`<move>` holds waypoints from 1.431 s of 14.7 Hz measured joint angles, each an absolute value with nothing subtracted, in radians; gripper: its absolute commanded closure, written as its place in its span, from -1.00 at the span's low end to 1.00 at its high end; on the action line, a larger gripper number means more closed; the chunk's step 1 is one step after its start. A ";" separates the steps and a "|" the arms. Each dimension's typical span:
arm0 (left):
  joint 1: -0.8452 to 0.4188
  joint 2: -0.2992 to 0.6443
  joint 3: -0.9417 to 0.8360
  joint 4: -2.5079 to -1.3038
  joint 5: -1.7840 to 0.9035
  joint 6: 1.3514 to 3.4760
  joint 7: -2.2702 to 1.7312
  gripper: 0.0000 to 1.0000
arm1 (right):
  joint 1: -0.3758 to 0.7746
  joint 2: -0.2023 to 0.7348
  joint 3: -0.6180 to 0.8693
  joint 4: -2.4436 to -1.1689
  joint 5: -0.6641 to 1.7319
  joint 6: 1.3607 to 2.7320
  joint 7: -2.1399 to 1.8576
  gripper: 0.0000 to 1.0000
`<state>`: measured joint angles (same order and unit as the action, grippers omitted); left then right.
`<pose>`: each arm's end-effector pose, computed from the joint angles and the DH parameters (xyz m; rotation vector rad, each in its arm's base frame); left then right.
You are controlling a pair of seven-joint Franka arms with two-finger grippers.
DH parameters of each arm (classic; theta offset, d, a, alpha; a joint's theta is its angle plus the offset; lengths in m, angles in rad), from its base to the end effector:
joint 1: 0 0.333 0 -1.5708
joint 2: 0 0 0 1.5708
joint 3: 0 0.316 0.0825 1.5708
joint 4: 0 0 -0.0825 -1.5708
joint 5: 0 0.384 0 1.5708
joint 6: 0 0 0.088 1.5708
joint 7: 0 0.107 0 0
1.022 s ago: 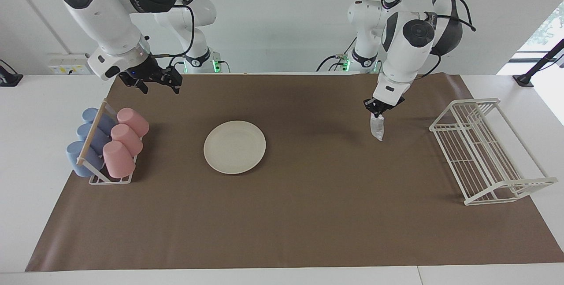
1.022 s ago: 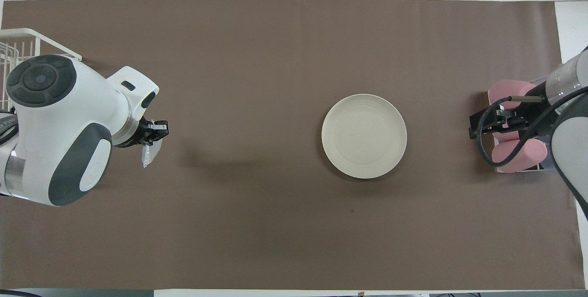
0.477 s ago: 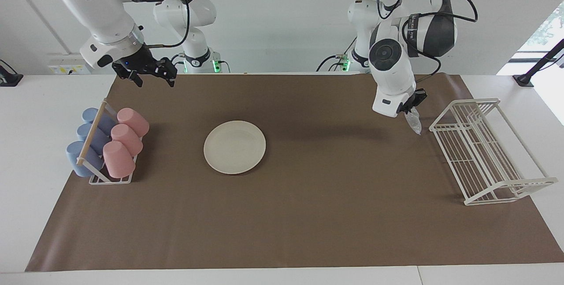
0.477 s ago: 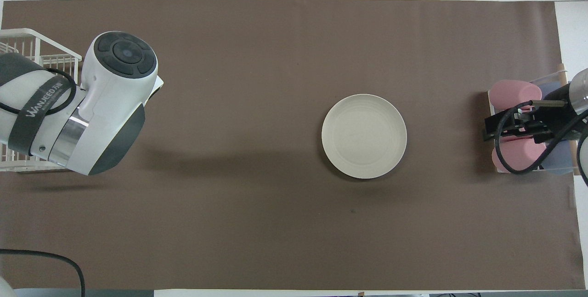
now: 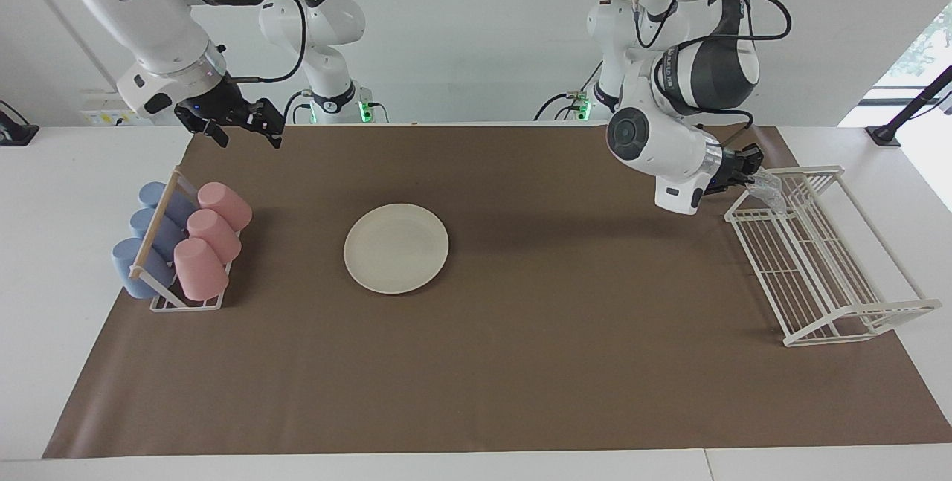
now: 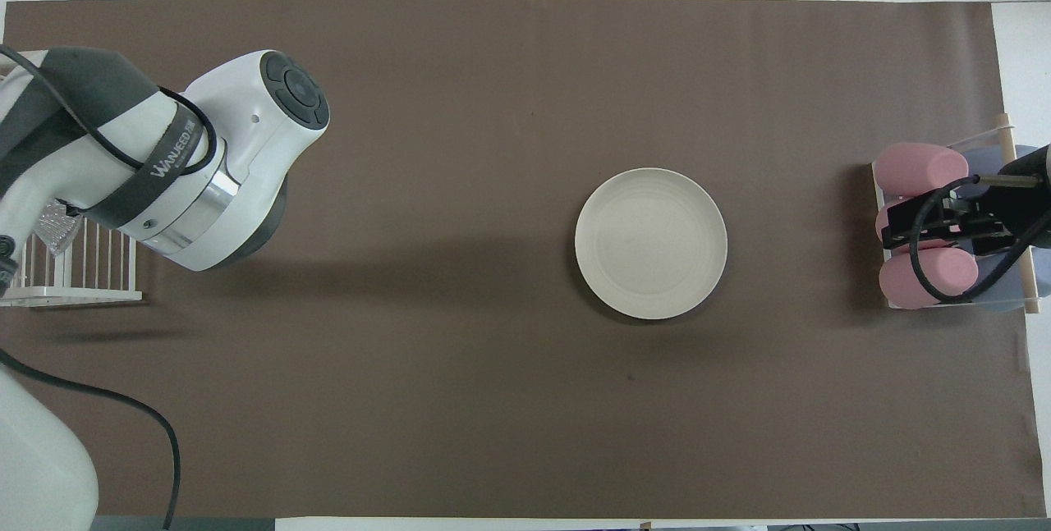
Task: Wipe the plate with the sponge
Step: 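Carry the scrubber with the left gripper to the wire rack, then lower the scrubber into the rack and open the left gripper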
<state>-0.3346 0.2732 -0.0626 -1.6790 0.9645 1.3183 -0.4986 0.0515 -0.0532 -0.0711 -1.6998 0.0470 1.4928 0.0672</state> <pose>0.5753 -0.1256 0.4590 -2.0203 -0.0282 0.1235 0.5253 -0.0059 0.5870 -3.0823 0.1332 0.2397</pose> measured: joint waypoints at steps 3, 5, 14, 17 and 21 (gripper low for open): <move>-0.332 0.381 -0.053 -1.620 1.062 1.296 -0.504 1.00 | 0.051 -0.053 -0.071 -1.700 0.045 1.514 0.067 -1.00; -0.308 0.443 -0.042 -1.582 1.077 1.294 -0.506 1.00 | 0.050 -0.053 -0.071 -1.700 0.045 1.516 0.067 -1.00; -0.240 0.484 -0.040 -1.548 1.042 1.347 -0.506 1.00 | 0.047 -0.053 -0.071 -1.700 0.044 1.516 0.008 -1.00; -0.219 0.487 -0.040 -1.548 1.027 1.372 -0.524 1.00 | 0.043 -0.053 -0.072 -1.700 0.044 1.516 0.008 -1.00; -0.207 0.488 -0.040 -1.552 1.010 1.399 -0.582 1.00 | 0.022 -0.053 -0.072 -1.700 0.044 1.516 -0.001 -1.00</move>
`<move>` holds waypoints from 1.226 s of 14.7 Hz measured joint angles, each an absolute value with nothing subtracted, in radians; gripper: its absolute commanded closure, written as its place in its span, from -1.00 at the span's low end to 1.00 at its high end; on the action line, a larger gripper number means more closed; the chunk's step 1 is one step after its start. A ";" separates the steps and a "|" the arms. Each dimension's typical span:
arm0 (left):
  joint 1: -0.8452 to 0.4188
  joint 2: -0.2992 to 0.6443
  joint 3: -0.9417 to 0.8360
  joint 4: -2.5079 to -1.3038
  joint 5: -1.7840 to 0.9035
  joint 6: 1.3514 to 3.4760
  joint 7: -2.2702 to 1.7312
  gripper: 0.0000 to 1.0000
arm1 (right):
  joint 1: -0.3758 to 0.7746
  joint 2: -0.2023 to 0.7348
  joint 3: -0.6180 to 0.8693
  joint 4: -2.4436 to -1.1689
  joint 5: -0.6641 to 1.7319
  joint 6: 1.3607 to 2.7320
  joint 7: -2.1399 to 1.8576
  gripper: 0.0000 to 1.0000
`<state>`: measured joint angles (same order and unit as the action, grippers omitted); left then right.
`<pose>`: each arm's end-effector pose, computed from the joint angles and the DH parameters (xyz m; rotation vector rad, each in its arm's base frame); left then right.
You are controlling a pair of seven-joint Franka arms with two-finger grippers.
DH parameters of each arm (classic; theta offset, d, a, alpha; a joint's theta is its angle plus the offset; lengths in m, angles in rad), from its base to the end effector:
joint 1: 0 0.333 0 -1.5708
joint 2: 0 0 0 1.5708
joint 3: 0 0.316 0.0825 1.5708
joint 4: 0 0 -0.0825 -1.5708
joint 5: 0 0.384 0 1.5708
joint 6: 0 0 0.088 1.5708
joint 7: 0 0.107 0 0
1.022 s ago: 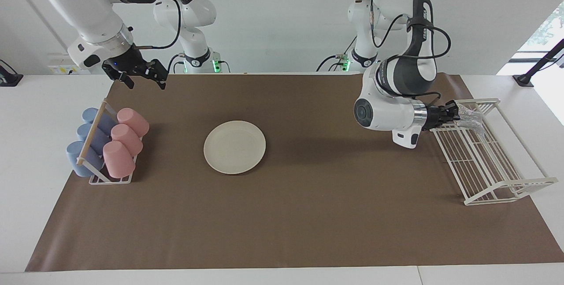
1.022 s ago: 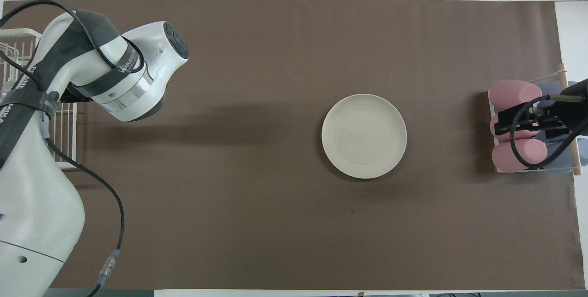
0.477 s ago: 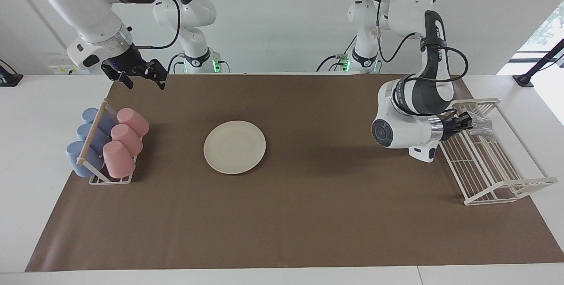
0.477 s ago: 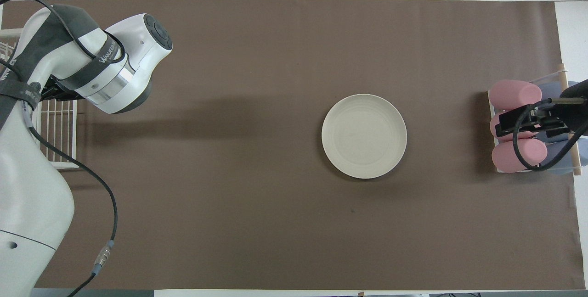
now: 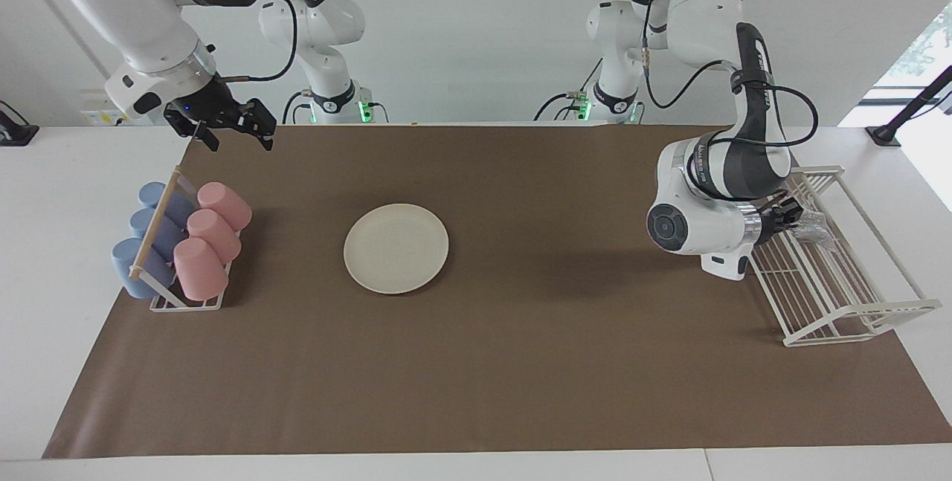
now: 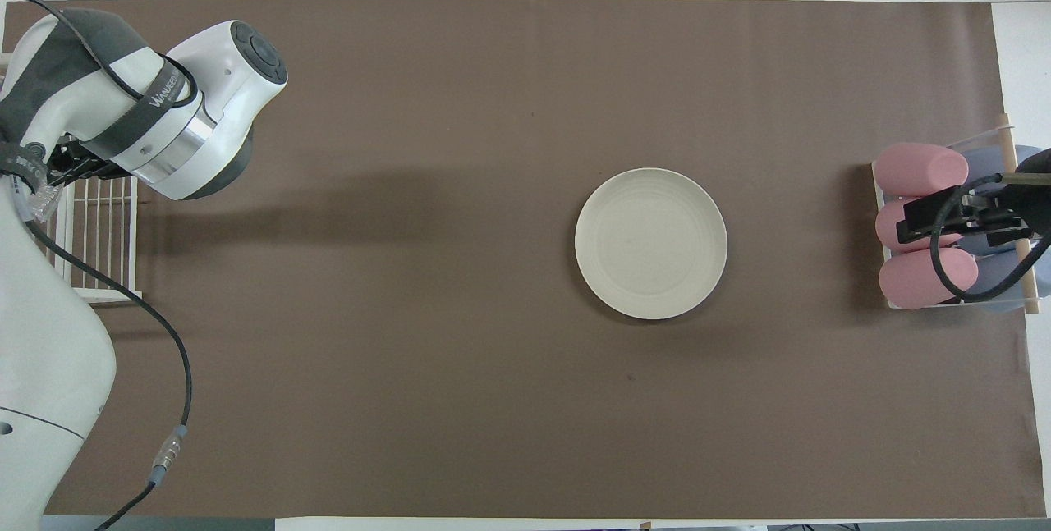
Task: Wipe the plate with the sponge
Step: 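Lower the scrubber into the rack and open the left gripper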
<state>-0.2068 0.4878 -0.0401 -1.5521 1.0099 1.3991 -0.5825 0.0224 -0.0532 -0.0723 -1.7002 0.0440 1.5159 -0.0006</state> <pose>0.6391 -0.0518 0.3837 -1.9853 -0.1623 0.1501 0.5276 -0.0224 0.5884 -3.0830 0.0762 0.2007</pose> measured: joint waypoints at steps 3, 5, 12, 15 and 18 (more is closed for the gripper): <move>-0.205 0.489 -0.041 -1.553 1.008 1.408 -0.598 0.75 | 0.021 -0.053 -0.072 -1.700 0.044 1.516 -0.030 -1.00; -0.205 0.489 -0.041 -1.553 1.008 1.413 -0.600 -0.96 | 0.021 -0.053 -0.072 -1.700 0.044 1.516 -0.033 -1.00; -0.205 0.489 -0.041 -1.553 1.008 1.418 -0.602 -1.00 | 0.023 -0.053 -0.070 -1.700 0.044 1.516 -0.034 -1.00; -0.205 0.489 -0.042 -1.553 1.008 1.418 -0.602 -1.00 | 0.022 -0.053 -0.070 -1.700 0.044 1.517 -0.034 -1.00; -0.205 0.488 -0.043 -1.552 1.007 1.418 -0.602 -1.00 | 0.023 -0.053 -0.070 -1.700 0.044 1.517 -0.034 -1.00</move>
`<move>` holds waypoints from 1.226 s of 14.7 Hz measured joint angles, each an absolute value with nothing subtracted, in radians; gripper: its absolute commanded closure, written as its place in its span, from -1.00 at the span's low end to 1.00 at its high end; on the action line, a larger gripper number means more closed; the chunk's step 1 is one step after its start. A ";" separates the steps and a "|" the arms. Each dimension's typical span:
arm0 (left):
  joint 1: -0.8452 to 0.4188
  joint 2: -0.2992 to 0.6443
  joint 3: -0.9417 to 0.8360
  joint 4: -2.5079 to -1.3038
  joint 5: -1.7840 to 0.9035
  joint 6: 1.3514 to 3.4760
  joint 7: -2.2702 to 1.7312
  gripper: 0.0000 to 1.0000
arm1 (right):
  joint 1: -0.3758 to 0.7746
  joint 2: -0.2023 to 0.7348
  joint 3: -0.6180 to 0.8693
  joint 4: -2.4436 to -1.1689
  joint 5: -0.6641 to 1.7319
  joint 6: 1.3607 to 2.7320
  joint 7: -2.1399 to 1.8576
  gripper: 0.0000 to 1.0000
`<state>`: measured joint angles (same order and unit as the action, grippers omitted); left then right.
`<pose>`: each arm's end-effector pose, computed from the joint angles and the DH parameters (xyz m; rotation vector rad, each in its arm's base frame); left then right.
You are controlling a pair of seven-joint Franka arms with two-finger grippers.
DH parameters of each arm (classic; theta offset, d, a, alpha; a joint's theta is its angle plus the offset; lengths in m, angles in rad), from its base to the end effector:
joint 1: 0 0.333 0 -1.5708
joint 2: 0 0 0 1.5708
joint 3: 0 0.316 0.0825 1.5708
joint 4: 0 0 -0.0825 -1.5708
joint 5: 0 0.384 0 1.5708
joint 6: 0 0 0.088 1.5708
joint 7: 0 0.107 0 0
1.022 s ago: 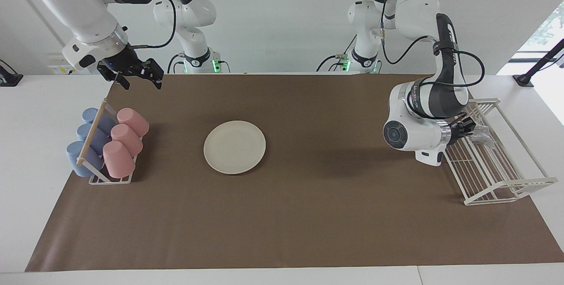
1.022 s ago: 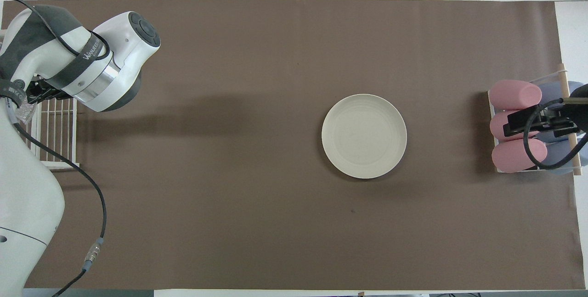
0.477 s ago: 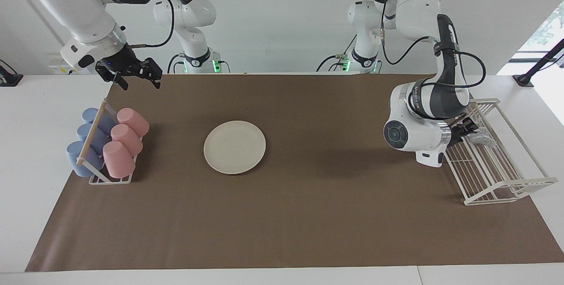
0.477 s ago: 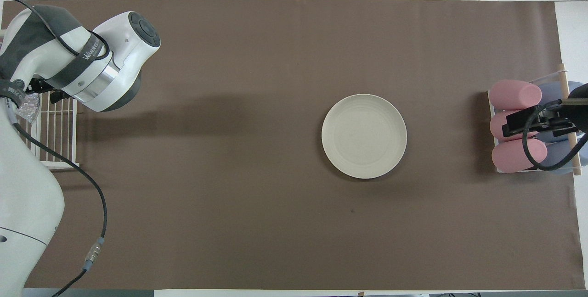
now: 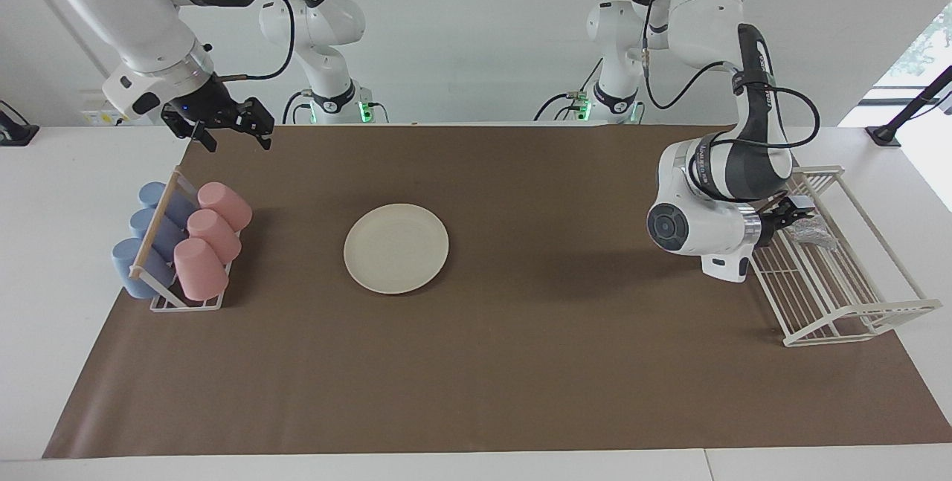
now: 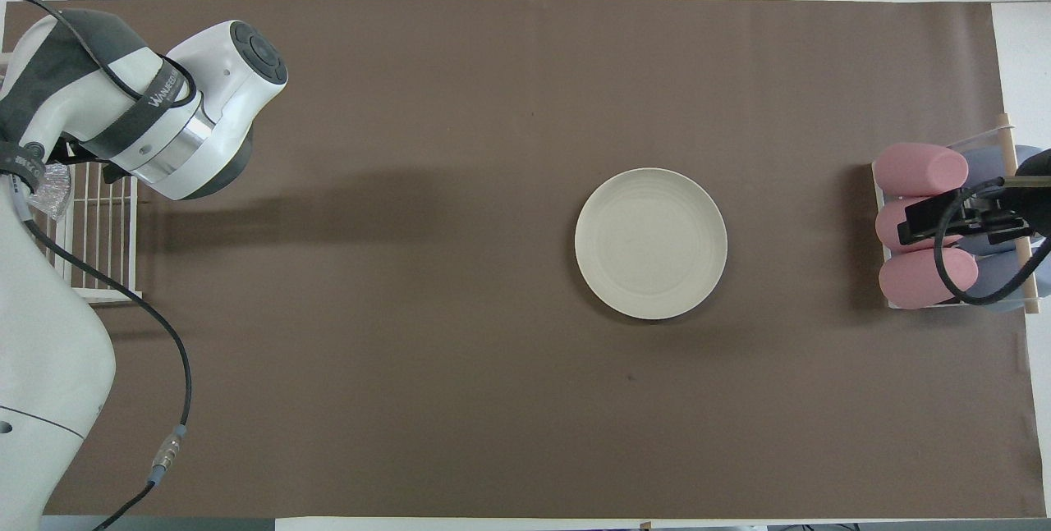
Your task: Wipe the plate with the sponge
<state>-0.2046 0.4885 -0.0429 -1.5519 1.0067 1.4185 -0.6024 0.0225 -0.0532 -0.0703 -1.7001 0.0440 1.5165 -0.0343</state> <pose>0.6410 -0.0538 0.3825 -1.9983 -0.1728 0.1232 0.5277 -0.0212 0.5885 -3.0821 0.0210 0.1983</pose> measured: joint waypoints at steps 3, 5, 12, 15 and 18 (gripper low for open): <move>-0.204 0.476 -0.042 -1.538 0.923 1.452 -0.604 -1.00 | 0.023 -0.053 -0.070 -1.700 0.044 1.517 -0.034 -1.00; -0.193 0.443 -0.039 -1.524 0.839 1.483 -0.599 -1.00 | 0.023 -0.053 -0.070 -1.700 0.044 1.517 -0.034 -1.00; -0.104 0.273 -0.036 -1.443 0.478 1.508 -0.463 -1.00 | 0.023 -0.053 -0.070 -1.700 0.044 1.517 -0.034 -1.00; -0.061 0.182 -0.035 -1.438 0.290 1.508 -0.398 -1.00 | 0.023 -0.053 -0.070 -1.700 0.044 1.517 -0.034 -1.00; -0.010 0.085 -0.034 -1.447 0.130 1.489 -0.285 -1.00 | 0.021 -0.053 -0.071 -1.700 0.044 1.517 -0.034 -1.00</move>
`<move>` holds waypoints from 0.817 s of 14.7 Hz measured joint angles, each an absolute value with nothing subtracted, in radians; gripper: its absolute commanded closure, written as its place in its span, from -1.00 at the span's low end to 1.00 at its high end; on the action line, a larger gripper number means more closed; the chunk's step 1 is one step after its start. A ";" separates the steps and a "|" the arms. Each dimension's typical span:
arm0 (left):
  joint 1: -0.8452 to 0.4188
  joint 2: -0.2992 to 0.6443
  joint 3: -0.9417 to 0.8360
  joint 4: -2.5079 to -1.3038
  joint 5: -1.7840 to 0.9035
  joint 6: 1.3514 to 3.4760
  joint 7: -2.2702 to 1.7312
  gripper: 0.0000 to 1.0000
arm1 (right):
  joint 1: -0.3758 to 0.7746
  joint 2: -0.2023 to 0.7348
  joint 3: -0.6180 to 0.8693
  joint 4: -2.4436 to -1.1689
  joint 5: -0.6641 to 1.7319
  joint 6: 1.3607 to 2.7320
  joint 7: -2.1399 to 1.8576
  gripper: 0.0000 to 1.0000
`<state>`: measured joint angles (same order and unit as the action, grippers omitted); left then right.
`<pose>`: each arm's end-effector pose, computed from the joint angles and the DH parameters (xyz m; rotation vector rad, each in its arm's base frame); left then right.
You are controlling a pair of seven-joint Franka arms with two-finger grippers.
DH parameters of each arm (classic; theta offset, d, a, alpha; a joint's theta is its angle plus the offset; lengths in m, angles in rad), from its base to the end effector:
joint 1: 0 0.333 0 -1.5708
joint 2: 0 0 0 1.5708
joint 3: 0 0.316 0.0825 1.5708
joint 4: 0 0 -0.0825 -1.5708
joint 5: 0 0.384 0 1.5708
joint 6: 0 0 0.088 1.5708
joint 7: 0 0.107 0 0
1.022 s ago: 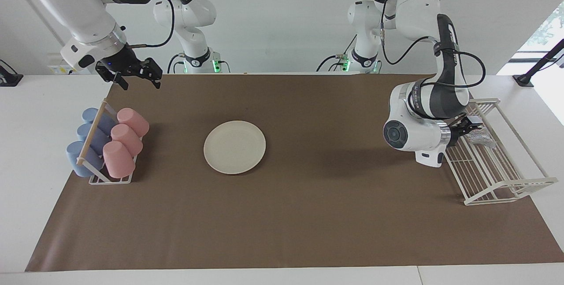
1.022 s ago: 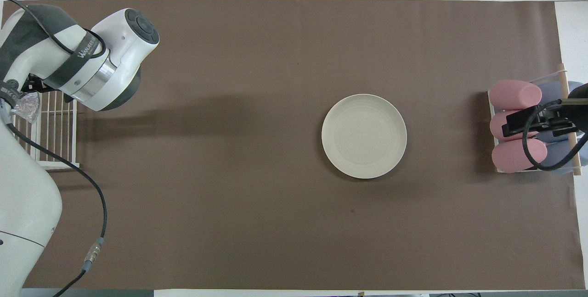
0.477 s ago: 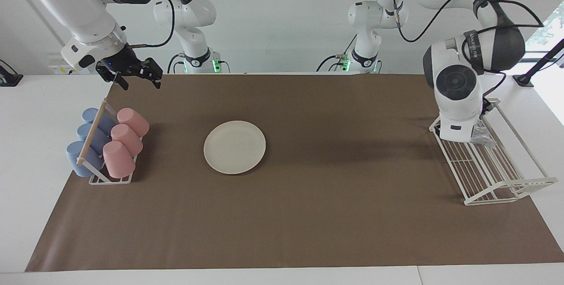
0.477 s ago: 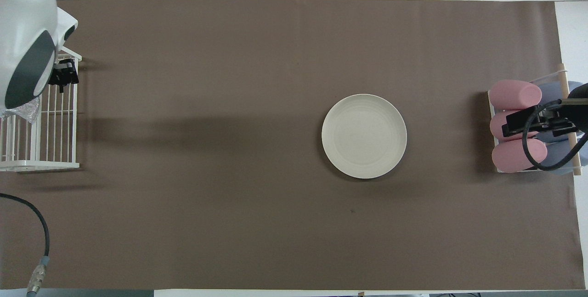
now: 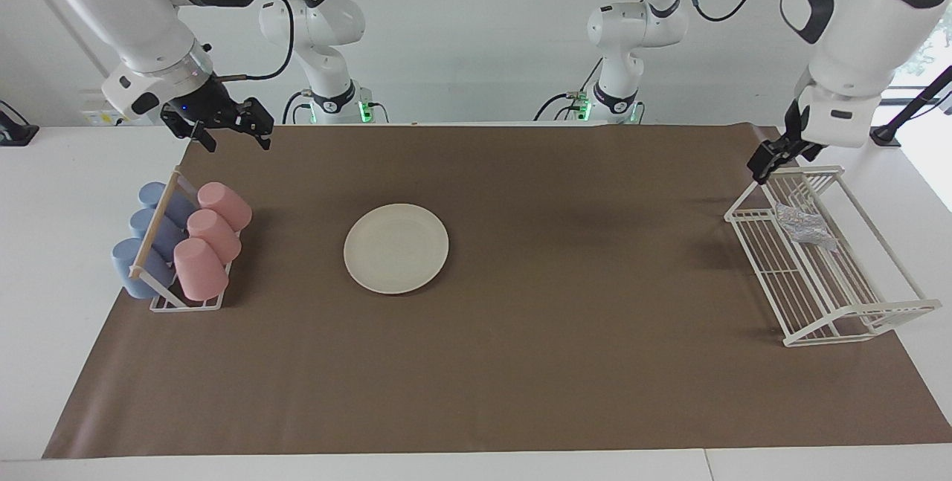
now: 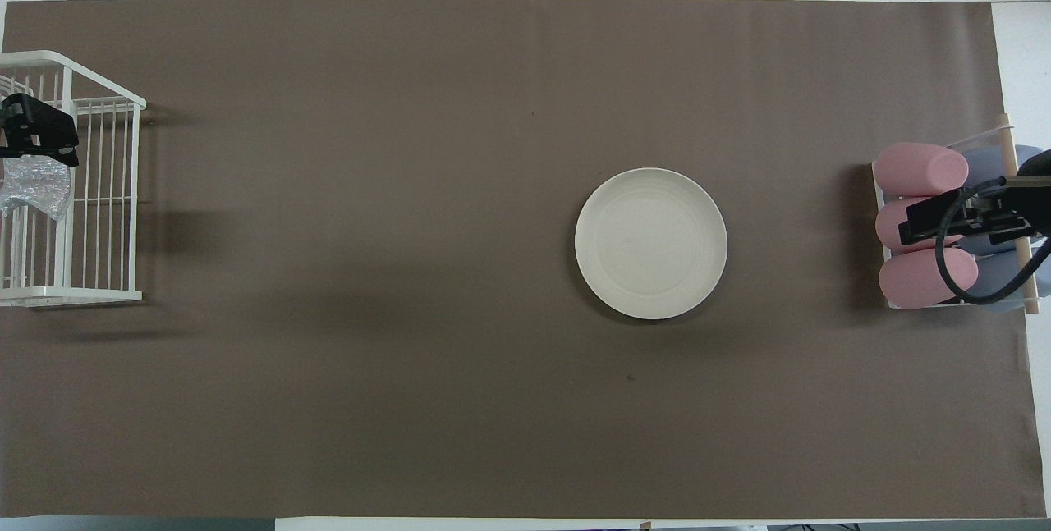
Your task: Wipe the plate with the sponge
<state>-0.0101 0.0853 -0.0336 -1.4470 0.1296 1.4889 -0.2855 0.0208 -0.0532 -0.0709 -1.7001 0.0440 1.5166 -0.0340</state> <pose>0.5730 -0.0094 0.6283 -2.9861 -0.3747 0.0331 0.5277 -0.0225 0.5885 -3.0819 0.0250 0.1980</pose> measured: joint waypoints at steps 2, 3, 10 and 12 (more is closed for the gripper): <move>-0.003 0.034 -0.034 -1.477 0.063 1.472 -0.240 -1.00 | 0.021 -0.053 -0.071 -1.700 0.044 1.517 -0.034 -1.00; -0.004 0.013 -0.037 -1.504 0.034 1.470 -0.218 -1.00 | 0.021 -0.053 -0.071 -1.700 0.044 1.517 -0.034 -1.00; 0.008 -0.052 -0.039 -1.674 -0.072 1.563 -0.150 -1.00 | 0.021 -0.053 -0.071 -1.691 0.044 1.525 -0.034 -1.00; 0.008 -0.051 -0.042 -1.658 -0.047 1.536 -0.147 -1.00 | 0.024 -0.055 -0.065 -1.660 0.015 1.533 -0.034 -1.00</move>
